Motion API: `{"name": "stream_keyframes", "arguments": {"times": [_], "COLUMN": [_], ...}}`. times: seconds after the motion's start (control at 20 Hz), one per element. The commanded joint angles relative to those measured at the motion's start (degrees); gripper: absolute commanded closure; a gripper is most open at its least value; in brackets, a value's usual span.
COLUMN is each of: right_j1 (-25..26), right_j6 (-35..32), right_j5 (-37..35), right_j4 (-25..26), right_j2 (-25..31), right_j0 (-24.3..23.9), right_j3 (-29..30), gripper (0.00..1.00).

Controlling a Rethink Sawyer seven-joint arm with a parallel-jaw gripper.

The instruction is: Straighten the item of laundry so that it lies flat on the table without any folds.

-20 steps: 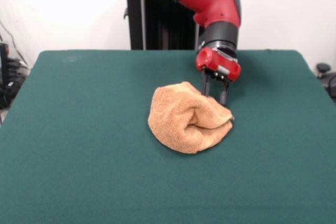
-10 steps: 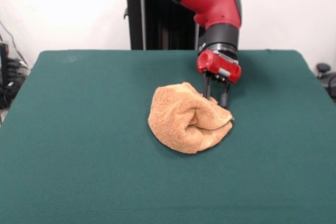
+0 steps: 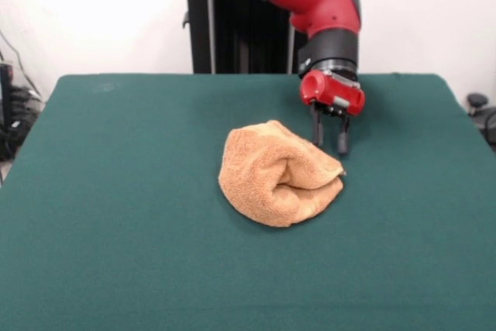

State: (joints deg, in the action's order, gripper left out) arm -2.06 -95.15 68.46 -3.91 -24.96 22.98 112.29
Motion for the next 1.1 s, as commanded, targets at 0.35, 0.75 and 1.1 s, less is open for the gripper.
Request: {"name": "stream_keyframes", "arguments": {"times": [0.35,0.75,1.1], "right_j1": [-0.68,0.3,0.48], "right_j6": [-5.85,-3.06,-2.01], "right_j5": [-3.6,0.93,1.44], "right_j4": [0.25,-7.5,-10.61], "right_j2": [3.99,2.0,0.08], "right_j0": [0.31,2.22,2.83], "right_j3": [-5.71,-5.15,-4.72], "gripper": [0.0,0.0,0.0]}}
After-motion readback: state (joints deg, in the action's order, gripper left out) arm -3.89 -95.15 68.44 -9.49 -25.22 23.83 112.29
